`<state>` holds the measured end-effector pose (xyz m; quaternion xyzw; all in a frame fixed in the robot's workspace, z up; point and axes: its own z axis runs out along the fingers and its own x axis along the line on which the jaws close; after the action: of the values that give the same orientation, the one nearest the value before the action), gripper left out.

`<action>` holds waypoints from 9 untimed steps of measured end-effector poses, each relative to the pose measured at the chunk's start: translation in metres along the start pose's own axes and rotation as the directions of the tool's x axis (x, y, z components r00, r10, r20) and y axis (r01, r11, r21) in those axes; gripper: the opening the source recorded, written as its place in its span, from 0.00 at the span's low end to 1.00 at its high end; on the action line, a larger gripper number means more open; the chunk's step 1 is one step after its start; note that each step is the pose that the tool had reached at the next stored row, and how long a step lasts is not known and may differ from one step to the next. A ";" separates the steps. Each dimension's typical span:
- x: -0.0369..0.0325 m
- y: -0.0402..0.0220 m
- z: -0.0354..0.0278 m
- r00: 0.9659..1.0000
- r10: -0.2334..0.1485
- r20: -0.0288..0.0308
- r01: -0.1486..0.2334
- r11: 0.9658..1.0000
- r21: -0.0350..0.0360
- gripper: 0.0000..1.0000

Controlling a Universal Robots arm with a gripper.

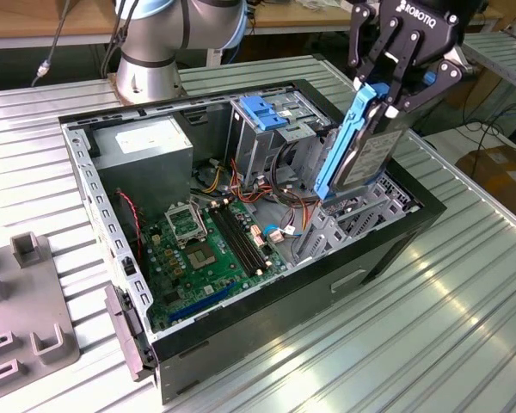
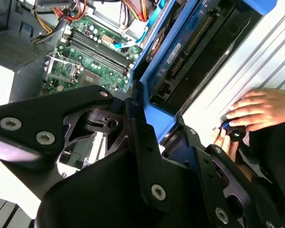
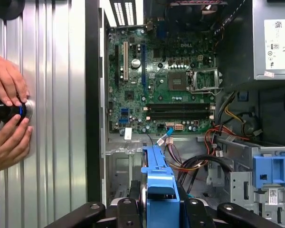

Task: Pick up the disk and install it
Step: 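Insert the disk into the insertion slot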

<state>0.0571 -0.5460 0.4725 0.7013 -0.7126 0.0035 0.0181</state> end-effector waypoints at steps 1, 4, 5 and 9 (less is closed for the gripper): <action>0.0001 -0.0022 0.0006 1.000 0.000 0.000 0.000 1.000 0.000 0.37; 0.0024 -0.0052 0.0037 1.000 0.000 0.000 0.000 1.000 0.000 0.37; 0.0032 -0.0060 0.0048 1.000 0.000 0.000 0.000 1.000 0.000 0.37; 0.0064 -0.0083 0.0084 1.000 0.000 0.000 0.000 1.000 0.000 0.37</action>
<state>0.0652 -0.5528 0.4641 0.7013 -0.7126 0.0036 0.0182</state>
